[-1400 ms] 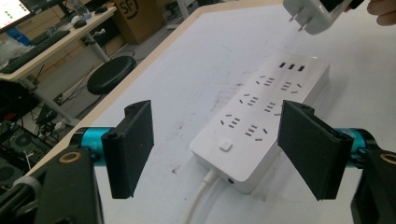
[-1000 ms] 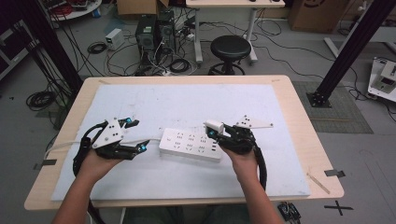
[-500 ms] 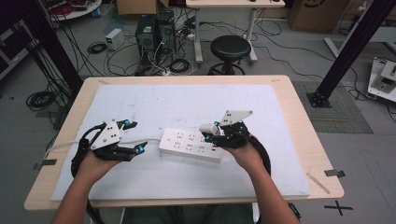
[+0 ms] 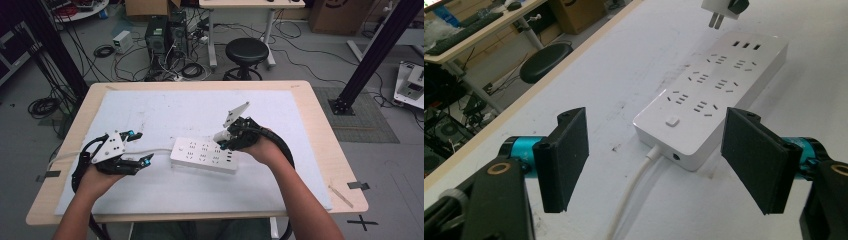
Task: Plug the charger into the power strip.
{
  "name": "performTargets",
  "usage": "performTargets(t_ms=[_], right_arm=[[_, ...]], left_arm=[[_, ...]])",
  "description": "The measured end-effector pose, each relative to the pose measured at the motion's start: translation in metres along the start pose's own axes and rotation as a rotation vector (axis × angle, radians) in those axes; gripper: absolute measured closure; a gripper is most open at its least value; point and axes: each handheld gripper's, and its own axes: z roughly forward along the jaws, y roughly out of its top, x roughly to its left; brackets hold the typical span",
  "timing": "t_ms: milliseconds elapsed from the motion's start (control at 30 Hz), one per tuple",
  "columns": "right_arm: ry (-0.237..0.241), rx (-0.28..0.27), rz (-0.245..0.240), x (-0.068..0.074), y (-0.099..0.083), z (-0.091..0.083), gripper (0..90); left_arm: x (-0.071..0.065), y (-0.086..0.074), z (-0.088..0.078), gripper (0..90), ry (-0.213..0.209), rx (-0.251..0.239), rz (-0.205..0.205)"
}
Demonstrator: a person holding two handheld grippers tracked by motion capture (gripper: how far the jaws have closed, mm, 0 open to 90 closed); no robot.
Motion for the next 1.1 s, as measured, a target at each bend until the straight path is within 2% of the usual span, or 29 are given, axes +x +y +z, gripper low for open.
performTargets(t_ms=[33, 300, 433, 633, 833, 1100], right_arm=[[0.014, 0.045, -0.035, -0.002, 0.005, 0.002, 63.0], [0.029, 0.088, -0.072, -0.004, 0.013, 0.004, 63.0], [0.044, 0.127, -0.097, -0.005, 0.016, 0.006, 63.1], [0.077, 0.248, -0.144, -0.009, 0.033, 0.015, 63.1], [0.119, 0.373, -0.18, -0.013, 0.05, 0.027, 63.0], [0.157, 0.469, -0.2, -0.01, 0.054, 0.044, 63.0]], left_arm=[[0.0, -0.002, -0.001, 27.1, 0.003, -0.002, -0.011], [0.0, -0.004, 0.0, 27.1, 0.0, -0.003, -0.018], [-0.001, -0.004, 0.001, 27.1, -0.003, -0.003, -0.018], [-0.004, -0.003, 0.0, 27.1, -0.006, 0.001, -0.01], [-0.004, -0.006, -0.005, 27.1, 0.008, -0.001, -0.02], [0.002, -0.013, -0.016, 27.1, 0.028, 0.007, -0.032]])
